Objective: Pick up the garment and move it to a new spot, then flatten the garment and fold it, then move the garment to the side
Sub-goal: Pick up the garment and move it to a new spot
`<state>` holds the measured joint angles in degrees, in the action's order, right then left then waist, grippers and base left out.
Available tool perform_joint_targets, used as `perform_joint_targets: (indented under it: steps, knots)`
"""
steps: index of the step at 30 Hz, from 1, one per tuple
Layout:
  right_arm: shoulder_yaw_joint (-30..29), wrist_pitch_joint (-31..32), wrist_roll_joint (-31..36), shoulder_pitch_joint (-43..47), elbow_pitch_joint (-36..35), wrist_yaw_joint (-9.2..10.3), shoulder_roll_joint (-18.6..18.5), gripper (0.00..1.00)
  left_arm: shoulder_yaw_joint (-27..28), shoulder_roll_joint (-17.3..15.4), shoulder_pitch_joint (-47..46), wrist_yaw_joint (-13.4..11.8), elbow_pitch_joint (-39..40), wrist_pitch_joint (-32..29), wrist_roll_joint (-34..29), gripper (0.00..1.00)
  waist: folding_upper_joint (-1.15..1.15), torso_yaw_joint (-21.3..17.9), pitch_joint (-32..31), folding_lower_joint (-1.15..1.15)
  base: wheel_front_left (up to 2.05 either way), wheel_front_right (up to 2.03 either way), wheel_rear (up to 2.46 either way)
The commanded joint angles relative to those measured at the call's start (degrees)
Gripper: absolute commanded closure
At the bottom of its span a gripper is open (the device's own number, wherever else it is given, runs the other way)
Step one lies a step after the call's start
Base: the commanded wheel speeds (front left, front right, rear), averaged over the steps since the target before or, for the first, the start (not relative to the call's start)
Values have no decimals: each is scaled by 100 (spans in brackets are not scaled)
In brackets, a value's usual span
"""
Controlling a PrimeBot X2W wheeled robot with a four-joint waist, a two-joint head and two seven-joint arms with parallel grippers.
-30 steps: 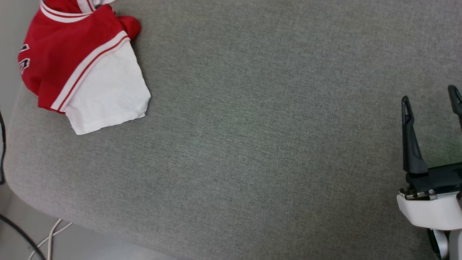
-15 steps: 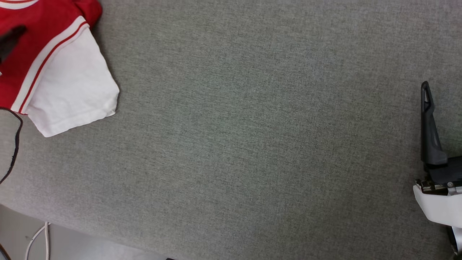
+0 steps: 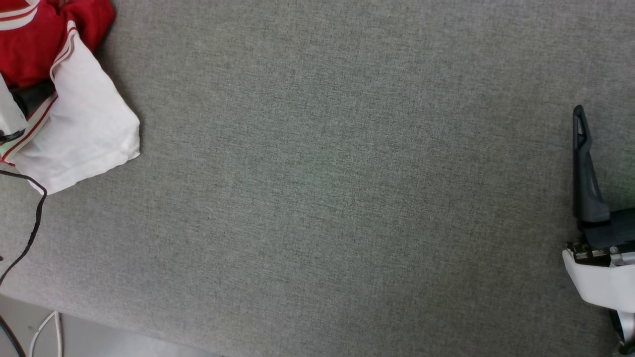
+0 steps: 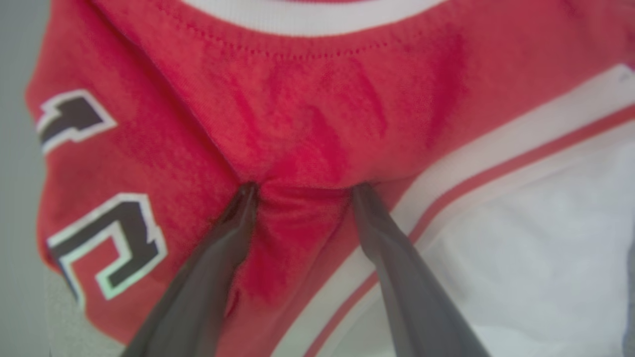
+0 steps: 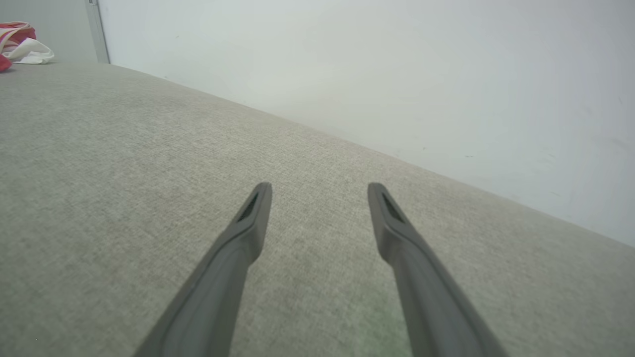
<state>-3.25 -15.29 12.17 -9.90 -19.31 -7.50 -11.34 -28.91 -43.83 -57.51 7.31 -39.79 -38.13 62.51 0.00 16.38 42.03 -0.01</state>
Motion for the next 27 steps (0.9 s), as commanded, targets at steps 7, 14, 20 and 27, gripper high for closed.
perform_joint_targets:
  steps: [7, 14, 20, 27]
  knots:
    - [128, 10, -93, -26, 231, 2, 165, 0, -402, -77, -195, 12, 62, 373, 94, 100, 0, -35, -524, 1, 0, 0, 0]
    - [312, 9, -184, -24, 449, 2, 399, 0, -846, -505, -518, 6, 636, 659, -86, 100, 0, -153, -1271, 1, 0, 0, 0]
    - [358, 9, -274, 50, 593, 2, 598, 0, -1249, -708, -964, 6, 1425, 594, -234, 100, 0, -268, -1769, 1, 0, 0, 0]
    - [399, 10, -383, 91, 726, 2, 767, 0, -1673, -492, -1598, 6, 2057, 414, -413, 100, 0, -510, -2179, 1, 0, 0, 0]
